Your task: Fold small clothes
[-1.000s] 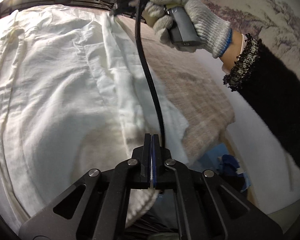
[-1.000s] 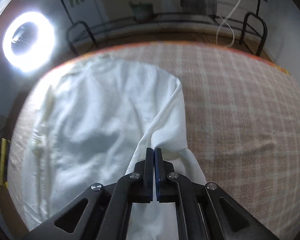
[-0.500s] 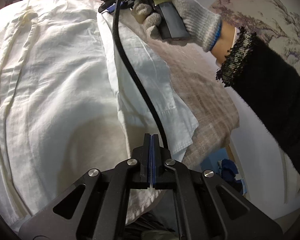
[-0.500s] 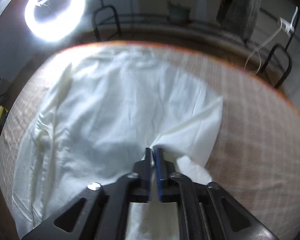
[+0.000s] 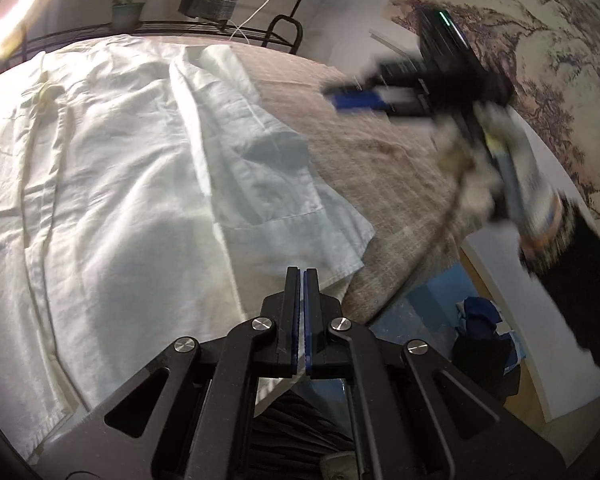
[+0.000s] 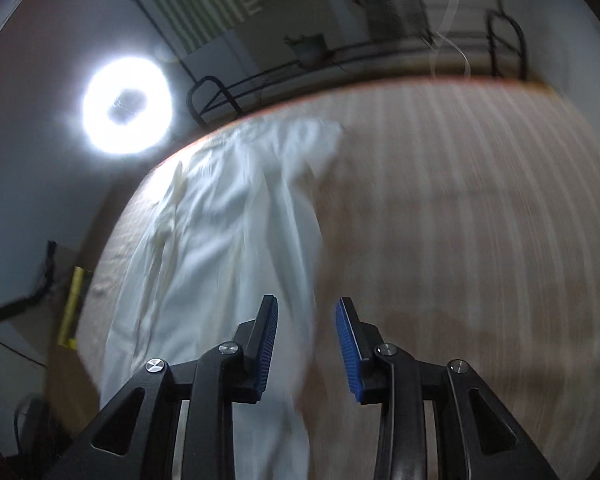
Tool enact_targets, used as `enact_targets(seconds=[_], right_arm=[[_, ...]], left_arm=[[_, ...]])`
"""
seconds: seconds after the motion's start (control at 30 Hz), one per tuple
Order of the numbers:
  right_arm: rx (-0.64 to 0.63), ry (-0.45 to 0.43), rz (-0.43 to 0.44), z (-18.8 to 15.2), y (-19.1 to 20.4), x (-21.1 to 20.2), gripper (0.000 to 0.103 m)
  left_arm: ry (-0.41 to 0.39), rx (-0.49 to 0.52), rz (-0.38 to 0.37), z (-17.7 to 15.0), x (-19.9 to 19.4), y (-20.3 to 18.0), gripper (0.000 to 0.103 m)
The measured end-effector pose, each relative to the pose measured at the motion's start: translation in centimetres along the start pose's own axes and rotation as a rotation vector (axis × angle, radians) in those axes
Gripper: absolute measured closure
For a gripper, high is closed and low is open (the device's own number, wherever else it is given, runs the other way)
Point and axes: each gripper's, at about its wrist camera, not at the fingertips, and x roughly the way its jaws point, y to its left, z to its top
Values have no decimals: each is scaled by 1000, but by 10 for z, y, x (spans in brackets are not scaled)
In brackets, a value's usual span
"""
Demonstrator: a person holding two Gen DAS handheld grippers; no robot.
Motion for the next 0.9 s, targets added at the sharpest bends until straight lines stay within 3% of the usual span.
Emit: enact_targets(seconds=[0.2, 0.3, 0.37, 0.4, 0.43, 0.5, 0.57, 0.7, 0.73, 0.8, 0.87, 0.9], right_arm=[[101, 69, 46, -90, -21, -2, 67], [96, 85, 74, -109, -12, 4, 65], [63, 65, 46, -114, -2, 4, 64], [57, 69, 45, -116, 0, 4, 70], [50, 77, 52, -117, 5, 6, 87], [27, 104, 56, -121, 15, 12, 102], [20, 103, 50, -125, 23, 10, 103], [177, -11, 207, -135, 17, -31, 103], [206, -25, 225, -136, 12, -34, 103], [263, -14, 244, -138, -2, -26, 103], [284, 41, 206, -143, -10, -10, 103], [286, 68, 197, -147, -13, -2, 103]], left_arm=[[3, 20, 18, -1, 8, -8, 103], [-2, 6, 26, -2, 5, -5, 103], [-7, 0, 32, -3, 2, -2, 103], [-10, 0, 34, -3, 0, -2, 103], [-14, 2, 38, -3, -3, -1, 103], [-27, 7, 47, -2, -9, -1, 103], [-46, 17, 56, -2, -18, -3, 103], [-64, 62, 72, -4, -26, -9, 101], [-58, 74, 72, -4, -24, -11, 99], [-48, 95, 72, -4, -17, -17, 73], [-57, 126, 70, -3, -12, -26, 63], [-55, 141, 71, -2, -9, -30, 62]])
